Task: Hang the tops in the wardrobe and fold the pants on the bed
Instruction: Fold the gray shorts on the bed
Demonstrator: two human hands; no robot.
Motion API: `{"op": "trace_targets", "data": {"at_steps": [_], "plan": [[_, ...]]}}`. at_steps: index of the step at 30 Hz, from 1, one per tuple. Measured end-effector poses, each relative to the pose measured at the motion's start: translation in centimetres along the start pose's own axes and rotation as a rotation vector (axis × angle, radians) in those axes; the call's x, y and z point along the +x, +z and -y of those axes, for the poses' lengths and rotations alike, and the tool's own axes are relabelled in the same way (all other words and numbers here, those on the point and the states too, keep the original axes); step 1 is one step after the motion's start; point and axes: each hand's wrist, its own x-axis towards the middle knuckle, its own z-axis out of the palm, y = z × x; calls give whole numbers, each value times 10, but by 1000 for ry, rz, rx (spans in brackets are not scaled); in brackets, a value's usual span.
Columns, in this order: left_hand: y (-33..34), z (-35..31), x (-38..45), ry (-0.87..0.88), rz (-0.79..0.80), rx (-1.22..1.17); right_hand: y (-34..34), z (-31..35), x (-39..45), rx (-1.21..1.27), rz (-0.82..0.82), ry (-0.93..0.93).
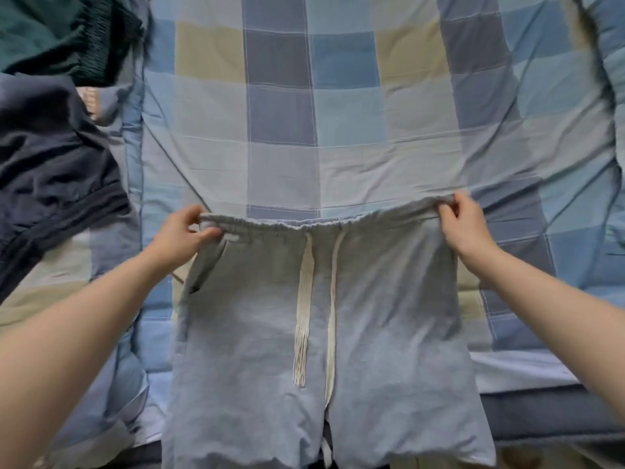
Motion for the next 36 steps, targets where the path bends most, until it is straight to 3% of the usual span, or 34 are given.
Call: {"op": "trace_targets", "data": {"at_steps": [6, 10, 13, 16, 19, 22, 24, 27, 29, 33, 36], "plan": [[-42, -44, 46, 53, -111, -171, -17, 26, 54, 33, -95, -94], [-27, -53, 111, 40, -256, -62, 4, 33, 119, -59, -67, 78], [14, -44, 121, 20, -130, 276, 26, 23, 127, -275, -48, 52], [70, -36, 72, 185, 58, 638, 54, 11, 80, -394, 105, -202], [114, -30, -2, 554, 260, 838, 78, -1, 13, -401, 366, -499], [148, -17, -72, 1084, 351, 828, 94, -6, -49, -422, 646, -653], [168, -5, -110, 1274, 442, 848, 104, -10, -83, -448, 780, -754], [190, 6, -146, 1345, 613, 928, 117, -16, -117, -481, 944, -807], [197, 11, -154, 1349, 638, 983, 123, -18, -126, -500, 989, -780], [199, 13, -159, 1326, 591, 1002, 130, -23, -135, -606, 922, -799], [193, 6, -158, 1290, 608, 890, 132, -26, -139, -651, 887, -813]]}}
